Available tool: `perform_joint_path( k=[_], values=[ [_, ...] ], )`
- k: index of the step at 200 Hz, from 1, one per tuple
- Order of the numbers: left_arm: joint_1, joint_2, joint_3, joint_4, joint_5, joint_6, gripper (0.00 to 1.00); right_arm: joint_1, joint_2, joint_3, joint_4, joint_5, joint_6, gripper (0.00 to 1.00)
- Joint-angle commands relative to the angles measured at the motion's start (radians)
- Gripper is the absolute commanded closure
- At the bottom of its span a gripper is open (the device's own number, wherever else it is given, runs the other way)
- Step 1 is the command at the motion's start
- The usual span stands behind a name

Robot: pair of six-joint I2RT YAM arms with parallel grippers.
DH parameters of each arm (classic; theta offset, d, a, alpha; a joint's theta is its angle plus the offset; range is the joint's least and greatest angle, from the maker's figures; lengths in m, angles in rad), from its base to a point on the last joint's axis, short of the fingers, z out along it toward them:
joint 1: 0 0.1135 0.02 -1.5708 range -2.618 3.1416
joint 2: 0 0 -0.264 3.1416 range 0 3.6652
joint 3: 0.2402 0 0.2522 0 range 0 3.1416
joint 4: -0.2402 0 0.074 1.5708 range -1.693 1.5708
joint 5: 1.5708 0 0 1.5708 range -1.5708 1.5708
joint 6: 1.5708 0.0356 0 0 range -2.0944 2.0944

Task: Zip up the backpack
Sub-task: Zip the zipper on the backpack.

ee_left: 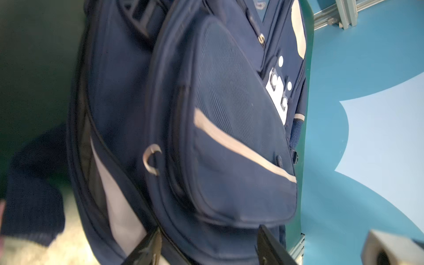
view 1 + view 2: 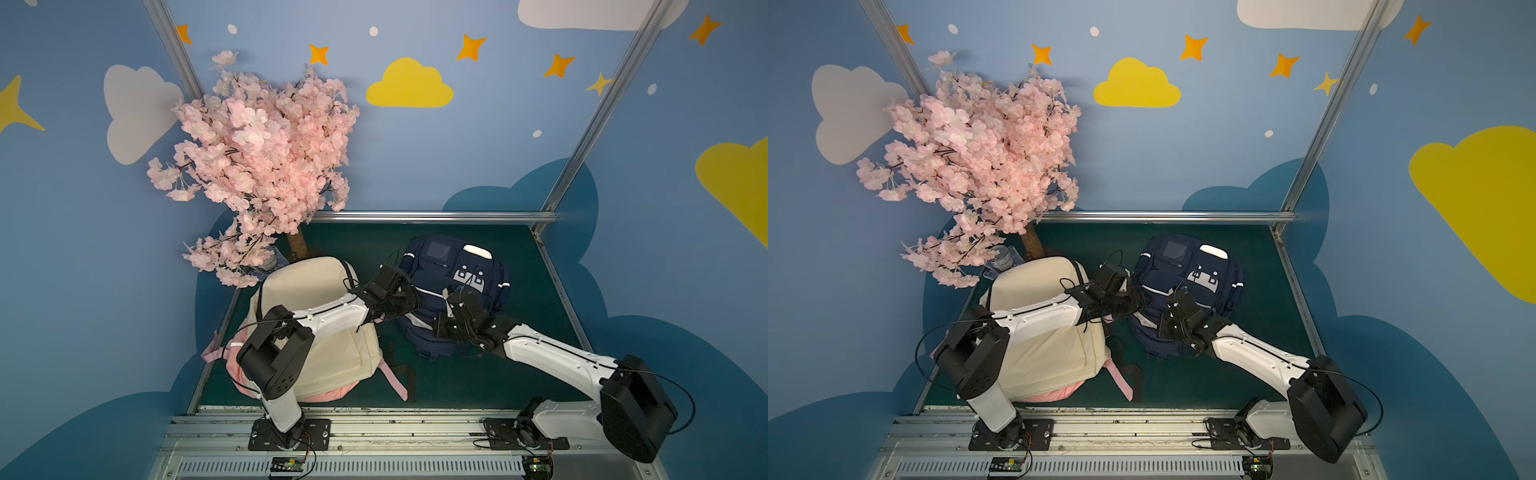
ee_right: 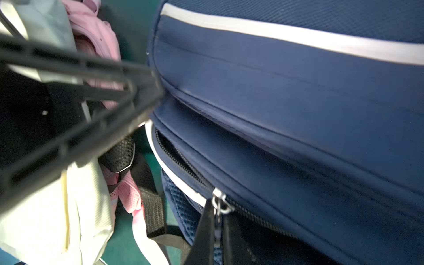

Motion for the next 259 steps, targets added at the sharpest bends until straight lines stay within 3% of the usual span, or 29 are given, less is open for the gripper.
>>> perform_joint_path(
  k=[1, 62, 82, 116, 145, 171, 234, 259],
  values=[
    [-0.022, -0.037, -0.031, 0.019, -0.014, -0.023, 0.33, 0.022, 0.023, 0.064, 0.076, -0.038, -0.002, 1.00],
    [-0.046, 0.053, -0.035, 0.068, 0.034, -0.080, 0.45, 0.074, 0.036, 0.077, 0.087, -0.019, -0.007, 1.00],
    [-0.036, 0.077, -0.021, 0.066, 0.032, -0.077, 0.57, 0.079, 0.023, 0.075, 0.074, -0.011, -0.014, 1.00],
    [0.005, 0.087, 0.006, 0.042, 0.019, -0.052, 0.84, 0.081, -0.023, 0.043, 0.027, 0.022, -0.024, 1.00],
    [0.042, 0.067, 0.021, 0.002, 0.000, -0.013, 0.97, 0.070, -0.095, -0.018, -0.058, 0.143, -0.011, 1.00],
    [0.077, 0.031, 0.019, -0.026, -0.016, 0.013, 0.97, 0.036, -0.196, -0.103, -0.111, 0.237, -0.016, 1.00],
    [0.133, 0.022, 0.038, -0.044, -0.009, 0.033, 0.97, -0.126, -0.355, -0.209, -0.141, 0.148, -0.032, 1.00],
    [0.085, 0.038, 0.076, -0.074, -0.017, 0.048, 0.84, -0.125, -0.342, -0.205, -0.045, 0.056, -0.053, 1.00]
  ],
)
